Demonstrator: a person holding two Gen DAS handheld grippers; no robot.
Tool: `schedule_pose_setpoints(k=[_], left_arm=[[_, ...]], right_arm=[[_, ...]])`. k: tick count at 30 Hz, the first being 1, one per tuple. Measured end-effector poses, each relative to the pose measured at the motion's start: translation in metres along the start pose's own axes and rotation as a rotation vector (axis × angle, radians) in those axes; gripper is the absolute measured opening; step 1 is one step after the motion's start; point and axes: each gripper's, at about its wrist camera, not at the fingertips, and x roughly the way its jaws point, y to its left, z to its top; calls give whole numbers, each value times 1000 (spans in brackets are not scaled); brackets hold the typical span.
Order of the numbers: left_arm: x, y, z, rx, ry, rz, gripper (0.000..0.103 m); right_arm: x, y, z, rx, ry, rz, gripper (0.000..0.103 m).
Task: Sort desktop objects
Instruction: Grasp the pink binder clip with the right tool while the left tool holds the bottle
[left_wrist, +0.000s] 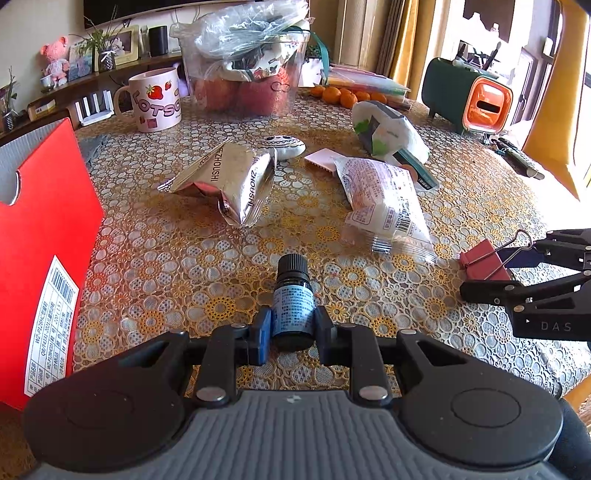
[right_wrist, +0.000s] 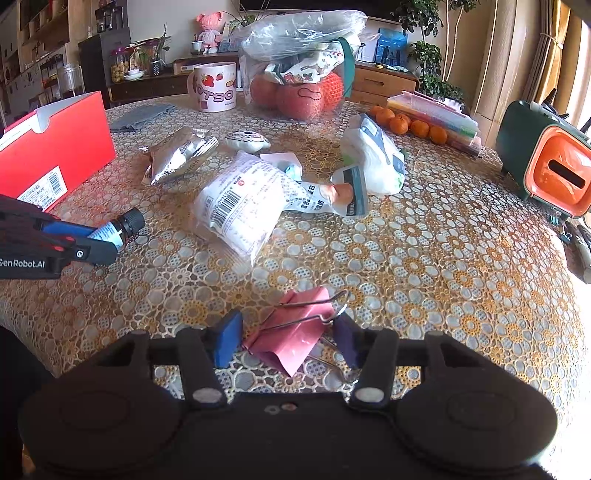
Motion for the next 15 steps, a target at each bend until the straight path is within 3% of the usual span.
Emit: schedule_pose_setpoints(k=[10, 15], left_arm=[[9, -4, 9, 16, 5, 14, 23], [6, -5, 6, 8, 2, 22, 23]], right_arm=[[-1, 0, -2, 33, -14, 6, 46], [-5, 2, -1, 40, -25, 0, 35]])
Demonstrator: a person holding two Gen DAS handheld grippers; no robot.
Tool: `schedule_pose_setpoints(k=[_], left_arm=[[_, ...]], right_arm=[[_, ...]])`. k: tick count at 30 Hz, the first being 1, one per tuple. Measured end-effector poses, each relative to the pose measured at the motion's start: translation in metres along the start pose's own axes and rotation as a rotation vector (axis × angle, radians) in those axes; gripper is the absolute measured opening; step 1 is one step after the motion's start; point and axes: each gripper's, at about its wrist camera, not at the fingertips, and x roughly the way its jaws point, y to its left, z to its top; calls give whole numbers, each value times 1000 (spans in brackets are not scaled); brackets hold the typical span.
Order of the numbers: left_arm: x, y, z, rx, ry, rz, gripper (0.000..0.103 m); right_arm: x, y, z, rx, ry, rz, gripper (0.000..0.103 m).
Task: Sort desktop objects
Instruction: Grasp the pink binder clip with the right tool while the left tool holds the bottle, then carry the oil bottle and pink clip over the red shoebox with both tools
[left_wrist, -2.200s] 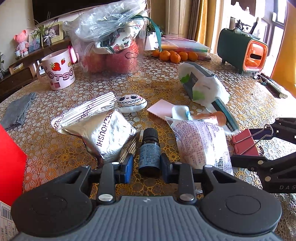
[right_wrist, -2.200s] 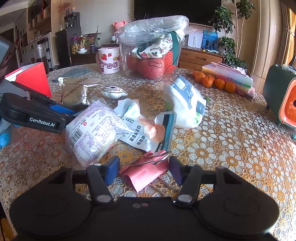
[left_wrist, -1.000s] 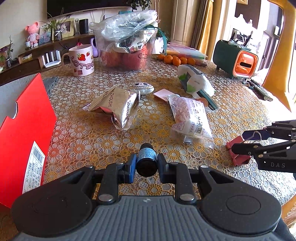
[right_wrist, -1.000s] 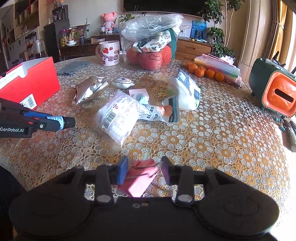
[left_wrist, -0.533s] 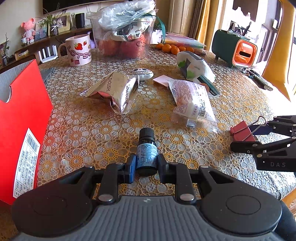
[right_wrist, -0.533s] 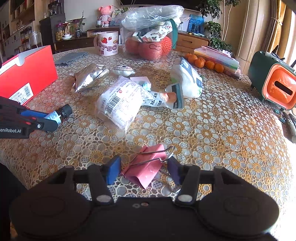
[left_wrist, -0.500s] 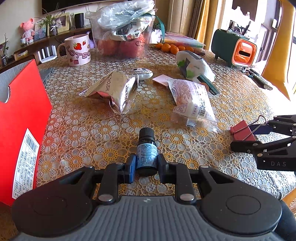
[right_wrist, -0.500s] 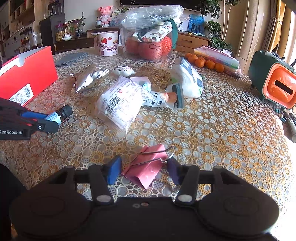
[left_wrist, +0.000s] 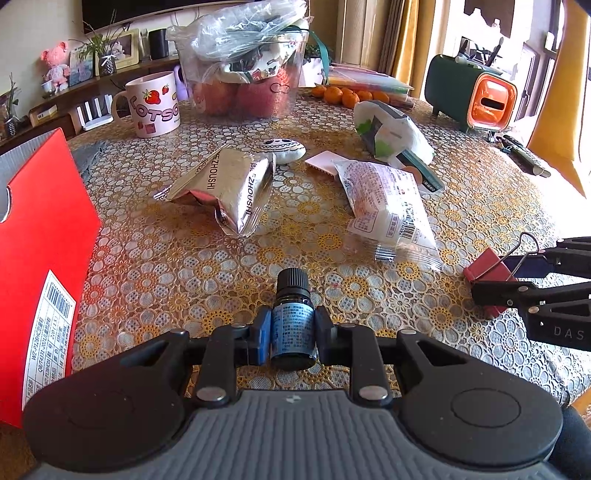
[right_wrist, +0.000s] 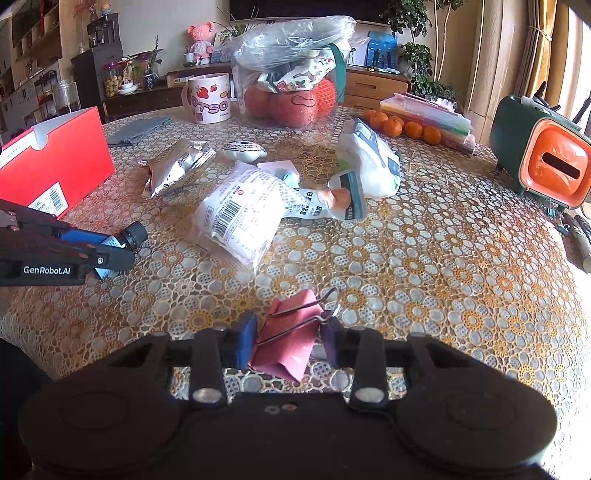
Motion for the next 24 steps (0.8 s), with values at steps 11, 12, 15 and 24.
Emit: schedule_pose_setpoints(k=[11, 12, 15, 24], left_arm=[[-26, 4, 0, -37, -23, -30, 23], [-29, 4, 1, -40, -26, -33, 23], [-39, 5, 3, -49, -32, -43, 23], [-75, 11, 9, -60, -53, -46, 23]], right_arm=[[-19, 7, 7, 8, -22, 1, 30], [-22, 8, 8, 7, -27, 1, 30], [-32, 12, 12, 8, -40, 9, 30], [-66, 38, 32, -15, -93, 52, 30]])
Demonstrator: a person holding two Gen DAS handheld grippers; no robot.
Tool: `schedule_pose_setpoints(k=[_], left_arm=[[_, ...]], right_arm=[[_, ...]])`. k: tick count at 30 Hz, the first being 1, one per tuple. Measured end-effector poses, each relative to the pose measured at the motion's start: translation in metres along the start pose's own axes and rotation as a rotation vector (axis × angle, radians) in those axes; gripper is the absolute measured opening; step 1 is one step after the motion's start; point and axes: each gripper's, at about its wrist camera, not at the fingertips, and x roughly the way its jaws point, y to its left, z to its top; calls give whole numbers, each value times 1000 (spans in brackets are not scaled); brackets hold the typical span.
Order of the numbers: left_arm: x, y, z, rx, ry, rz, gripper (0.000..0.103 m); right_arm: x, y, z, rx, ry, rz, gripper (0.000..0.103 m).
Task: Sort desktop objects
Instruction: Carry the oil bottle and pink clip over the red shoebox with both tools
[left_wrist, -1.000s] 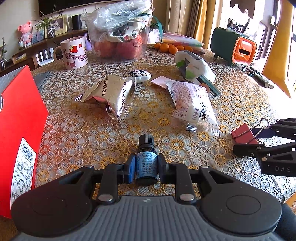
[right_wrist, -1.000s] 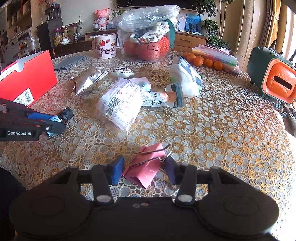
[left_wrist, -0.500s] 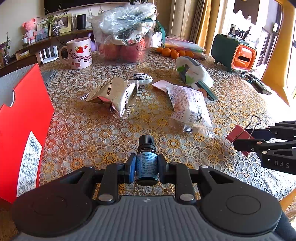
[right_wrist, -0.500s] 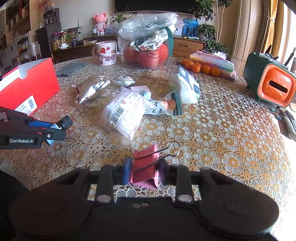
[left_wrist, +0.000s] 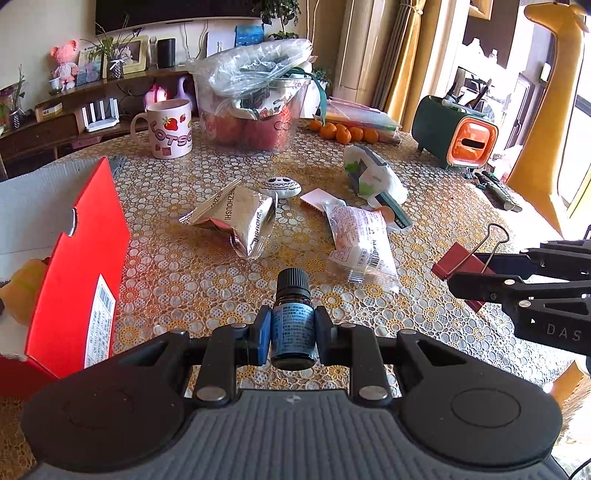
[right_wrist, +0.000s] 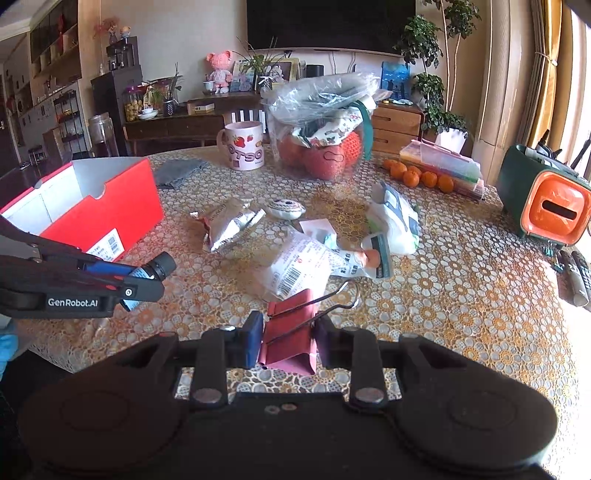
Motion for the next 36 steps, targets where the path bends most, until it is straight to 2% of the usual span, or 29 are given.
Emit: schedule_pose_setpoints(k=[7, 13, 16, 26, 36], left_arm=[[-34, 16, 5, -19, -25, 19, 23], [-65, 43, 7, -54, -44, 43, 23], [-79, 58, 6, -73, -55, 32, 23], [-114, 104, 3, -108, -92, 71, 23], [-133, 161, 6, -148, -115, 148, 23]], right_arm=[[-21, 29, 21, -16, -46, 29, 30], [-30, 60, 41, -57, -72, 59, 30], [-31, 79, 50, -83, -85, 77, 30], [-23, 139, 75, -143, -98, 153, 30], [-2, 199, 105, -226, -115, 227, 30]])
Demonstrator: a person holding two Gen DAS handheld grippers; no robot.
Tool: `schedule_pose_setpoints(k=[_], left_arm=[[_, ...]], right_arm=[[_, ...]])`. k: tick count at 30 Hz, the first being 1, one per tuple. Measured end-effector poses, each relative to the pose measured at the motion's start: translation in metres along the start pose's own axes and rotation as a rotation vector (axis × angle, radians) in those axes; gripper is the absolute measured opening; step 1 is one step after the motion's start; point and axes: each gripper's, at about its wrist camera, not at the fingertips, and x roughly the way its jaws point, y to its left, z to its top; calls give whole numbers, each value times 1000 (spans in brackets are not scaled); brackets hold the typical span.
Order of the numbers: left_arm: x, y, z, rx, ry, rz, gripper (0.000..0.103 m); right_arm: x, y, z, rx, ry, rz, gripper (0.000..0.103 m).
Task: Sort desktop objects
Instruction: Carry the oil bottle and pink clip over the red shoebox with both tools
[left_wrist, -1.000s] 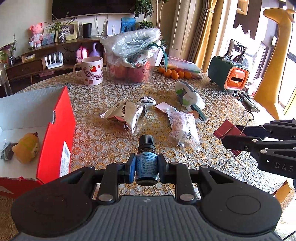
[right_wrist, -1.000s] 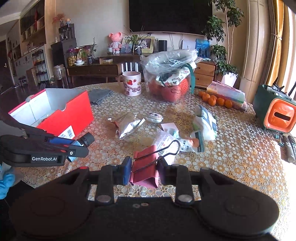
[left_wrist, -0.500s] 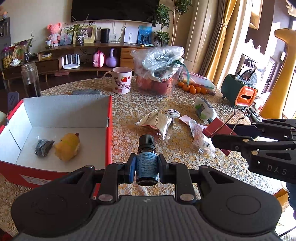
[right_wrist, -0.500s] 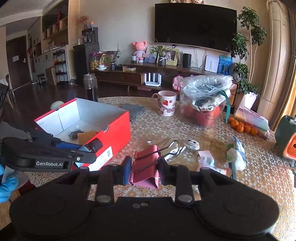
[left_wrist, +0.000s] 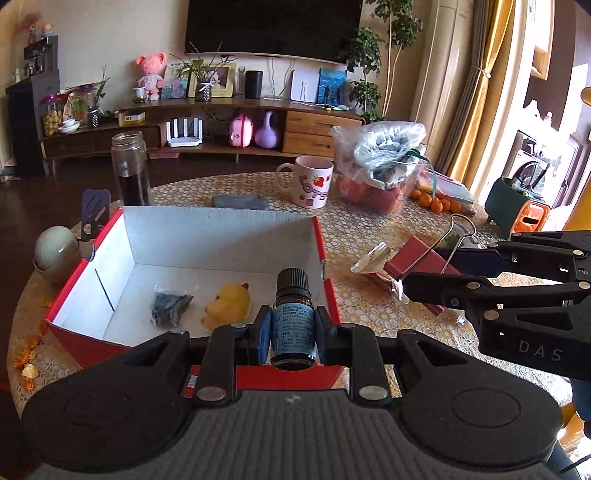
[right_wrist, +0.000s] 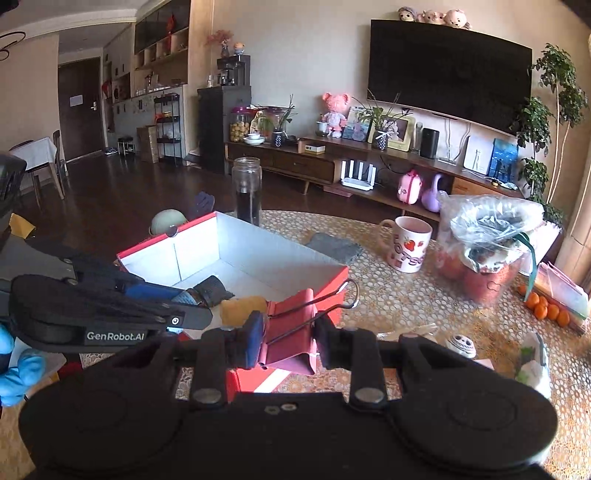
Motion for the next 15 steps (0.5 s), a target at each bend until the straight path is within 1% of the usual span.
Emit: schedule_pose_setpoints(k=[2, 6, 10, 12, 15], left_arm=[[1, 13, 4, -21, -1, 5, 23], [7, 38, 12, -42, 5, 45, 23], [18, 59, 21, -49, 17, 80, 23], [25, 68, 25, -51, 27, 79, 23], [38, 78, 30, -34, 47, 106, 23]], right_arm=[[9, 5, 6, -4, 1, 10, 30], [27, 13, 17, -10, 14, 30, 30], [46, 17, 25, -12, 38, 41, 30], [55, 19, 27, -9, 48, 43, 30], [69, 22, 30, -17, 56, 42, 30]])
